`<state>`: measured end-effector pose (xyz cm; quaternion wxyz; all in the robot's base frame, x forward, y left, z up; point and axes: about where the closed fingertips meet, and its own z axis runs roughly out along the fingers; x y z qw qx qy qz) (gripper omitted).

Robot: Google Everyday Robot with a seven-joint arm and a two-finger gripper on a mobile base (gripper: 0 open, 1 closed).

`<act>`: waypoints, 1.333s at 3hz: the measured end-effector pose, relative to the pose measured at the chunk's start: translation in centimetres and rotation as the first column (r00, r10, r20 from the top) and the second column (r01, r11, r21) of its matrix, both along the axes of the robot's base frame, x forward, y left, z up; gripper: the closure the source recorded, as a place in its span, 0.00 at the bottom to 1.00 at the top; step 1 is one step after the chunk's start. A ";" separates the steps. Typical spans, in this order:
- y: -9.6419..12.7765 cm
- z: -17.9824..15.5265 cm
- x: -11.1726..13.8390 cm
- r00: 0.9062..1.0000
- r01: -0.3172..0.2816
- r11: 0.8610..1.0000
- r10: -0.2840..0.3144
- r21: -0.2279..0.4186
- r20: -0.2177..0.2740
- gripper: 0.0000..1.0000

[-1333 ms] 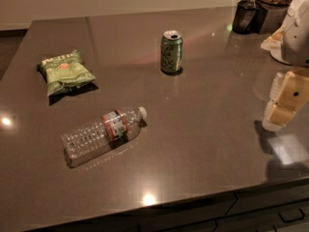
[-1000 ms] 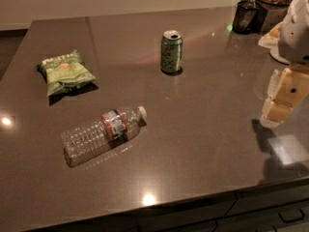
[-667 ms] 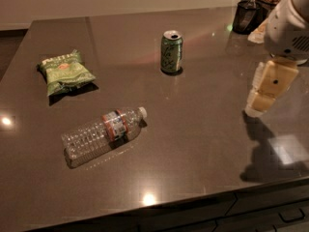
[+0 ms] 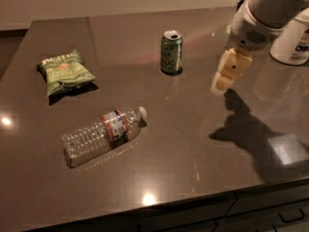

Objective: Move green can near water bottle

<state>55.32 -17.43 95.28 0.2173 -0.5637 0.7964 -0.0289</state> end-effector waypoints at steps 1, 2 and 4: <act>1.4 -1.2 4.5 0.997 0.064 0.995 -0.066 0.072 0.031 0.00; 2.2 -2.3 8.9 0.988 0.143 0.976 -0.151 0.163 0.036 0.00; 6.1 -4.0 14.9 0.976 0.207 0.933 -0.216 0.293 -0.003 0.00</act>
Offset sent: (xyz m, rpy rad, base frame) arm 0.1499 0.0274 -0.0344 0.2894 -0.0689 -0.2718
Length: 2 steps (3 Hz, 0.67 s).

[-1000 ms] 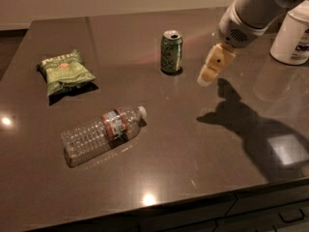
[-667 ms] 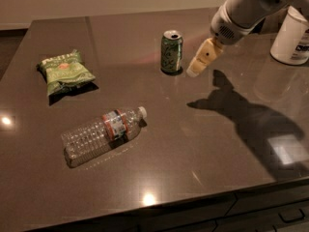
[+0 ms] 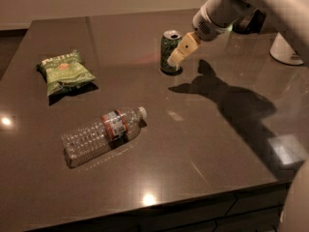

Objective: Move green can near water bottle

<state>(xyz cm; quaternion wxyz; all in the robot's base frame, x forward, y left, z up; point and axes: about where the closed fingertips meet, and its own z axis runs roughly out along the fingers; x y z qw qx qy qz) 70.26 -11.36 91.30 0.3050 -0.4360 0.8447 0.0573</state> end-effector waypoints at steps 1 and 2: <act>1.7 -0.4 1.3 1.000 -0.010 1.000 0.010 0.008 -0.010 0.00; 3.3 -0.5 1.7 0.999 -0.039 0.999 0.039 0.018 -0.019 0.17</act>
Offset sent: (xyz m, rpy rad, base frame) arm 0.0222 0.0485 0.0001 0.0311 0.0215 0.0696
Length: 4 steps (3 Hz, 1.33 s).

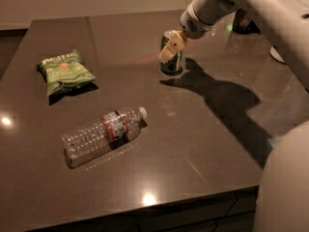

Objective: Move green can near water bottle

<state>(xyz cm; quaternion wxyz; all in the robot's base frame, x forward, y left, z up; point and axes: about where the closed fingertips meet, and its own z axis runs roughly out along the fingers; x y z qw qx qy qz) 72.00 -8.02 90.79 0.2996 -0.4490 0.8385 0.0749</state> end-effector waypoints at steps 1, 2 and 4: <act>1.0 -0.3 0.0 0.999 -0.031 0.999 0.032 0.016 -0.023 0.47; 1.7 0.0 -0.7 0.996 -0.077 0.996 0.079 0.035 -0.039 0.71; 5.1 1.7 -6.8 0.964 -0.256 0.961 0.262 0.100 -0.051 1.00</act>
Offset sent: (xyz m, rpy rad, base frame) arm -0.0167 0.0213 0.0109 0.0572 0.0515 0.1333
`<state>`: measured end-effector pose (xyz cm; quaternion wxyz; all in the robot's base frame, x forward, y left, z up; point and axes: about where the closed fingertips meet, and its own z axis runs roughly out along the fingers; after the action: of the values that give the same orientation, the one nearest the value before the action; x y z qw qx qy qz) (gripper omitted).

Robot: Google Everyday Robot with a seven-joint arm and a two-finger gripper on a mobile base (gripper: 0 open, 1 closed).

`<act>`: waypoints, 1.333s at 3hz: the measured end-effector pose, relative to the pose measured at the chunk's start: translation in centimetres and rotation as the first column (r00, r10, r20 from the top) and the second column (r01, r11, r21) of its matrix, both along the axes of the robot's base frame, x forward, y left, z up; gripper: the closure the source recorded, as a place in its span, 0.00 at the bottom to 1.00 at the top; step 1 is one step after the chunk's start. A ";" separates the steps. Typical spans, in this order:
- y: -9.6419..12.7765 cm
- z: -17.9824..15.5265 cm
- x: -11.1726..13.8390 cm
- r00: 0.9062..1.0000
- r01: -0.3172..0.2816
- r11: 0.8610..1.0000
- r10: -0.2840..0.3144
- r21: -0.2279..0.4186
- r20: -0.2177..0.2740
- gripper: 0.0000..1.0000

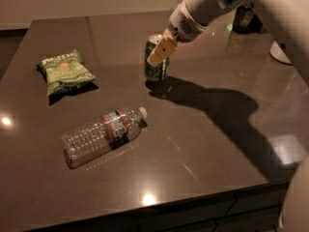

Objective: Move green can near water bottle

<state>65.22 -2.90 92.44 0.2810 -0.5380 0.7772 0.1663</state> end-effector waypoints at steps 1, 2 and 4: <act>3.2 -0.2 -5.0 0.988 -0.151 0.988 0.151 0.017 -0.031 1.00; 5.4 -0.9 -7.5 0.971 -0.236 0.972 0.237 0.019 -0.043 1.00; 8.4 -1.7 -9.8 0.948 -0.318 0.948 0.317 -0.010 -0.027 0.84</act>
Offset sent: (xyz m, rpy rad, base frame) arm -0.1052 0.0752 -0.0139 0.0138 0.0586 0.3380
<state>55.42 5.47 90.70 0.2371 -0.6559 0.6850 0.2105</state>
